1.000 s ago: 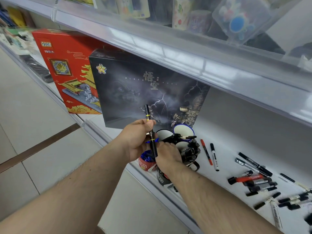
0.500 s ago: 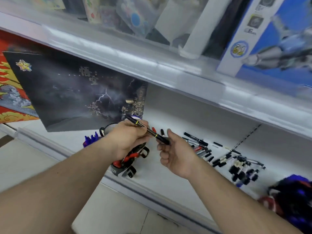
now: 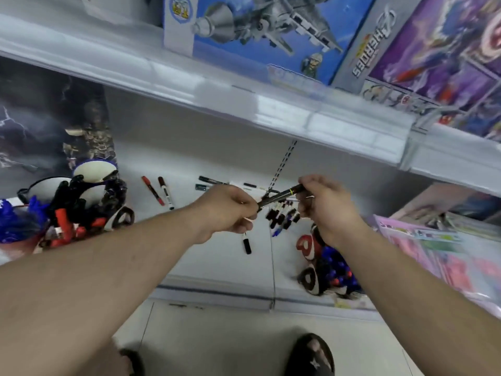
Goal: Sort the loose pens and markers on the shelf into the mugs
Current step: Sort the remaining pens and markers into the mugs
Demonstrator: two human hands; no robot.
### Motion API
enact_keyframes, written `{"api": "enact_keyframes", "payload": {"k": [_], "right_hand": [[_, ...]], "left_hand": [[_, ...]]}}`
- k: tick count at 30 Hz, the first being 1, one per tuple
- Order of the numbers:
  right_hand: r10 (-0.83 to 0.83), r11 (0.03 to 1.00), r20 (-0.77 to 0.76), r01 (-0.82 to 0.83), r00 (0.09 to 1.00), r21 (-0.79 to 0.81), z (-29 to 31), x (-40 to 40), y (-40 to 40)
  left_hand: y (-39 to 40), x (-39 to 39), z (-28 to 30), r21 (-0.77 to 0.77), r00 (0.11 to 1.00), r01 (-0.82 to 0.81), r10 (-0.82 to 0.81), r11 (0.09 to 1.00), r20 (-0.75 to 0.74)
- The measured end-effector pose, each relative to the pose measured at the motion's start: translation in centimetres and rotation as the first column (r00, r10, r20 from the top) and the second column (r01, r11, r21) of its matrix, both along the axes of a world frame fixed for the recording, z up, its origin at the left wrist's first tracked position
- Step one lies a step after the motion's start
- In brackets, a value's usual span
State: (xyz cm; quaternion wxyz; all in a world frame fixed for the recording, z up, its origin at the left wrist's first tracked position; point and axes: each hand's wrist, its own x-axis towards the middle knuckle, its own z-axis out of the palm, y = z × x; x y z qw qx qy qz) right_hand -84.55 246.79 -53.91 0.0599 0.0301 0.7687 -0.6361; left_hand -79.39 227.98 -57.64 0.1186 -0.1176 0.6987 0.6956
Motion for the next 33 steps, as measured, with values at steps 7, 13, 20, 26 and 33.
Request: {"api": "enact_keyframes", "payload": {"k": [7,13,20,26,33], "right_hand": [[-0.165,0.816,-0.302,0.302,0.939,0.493,0.1,0.6,10.5],[-0.087,0.541,-0.366,0.353,0.927,0.764,-3.6,2.2,16.8],[0.034,0.398,-0.288,0.251,0.957,0.882,-9.0,1.2,17.5],[0.137,0.224,-0.1,0.068,0.986,0.972,-14.4,0.6,16.3],[0.01,0.136,0.226,-0.225,0.974,0.965,-15.9,0.2,14.2]], "left_hand": [[6.6,-0.8,-0.1,-0.247,0.966,0.251,-0.257,0.936,0.008],[10.0,-1.6,-0.1,-0.236,0.939,0.338,-0.343,0.911,0.02],[10.2,-2.2,-1.3,-0.273,0.942,0.336,-0.328,0.902,0.074],[9.0,-2.5,-2.3,-0.319,0.94,0.341,-0.321,0.884,0.115],[6.2,-3.0,-3.2,-0.353,0.93,0.366,-0.32,0.861,0.182]]}}
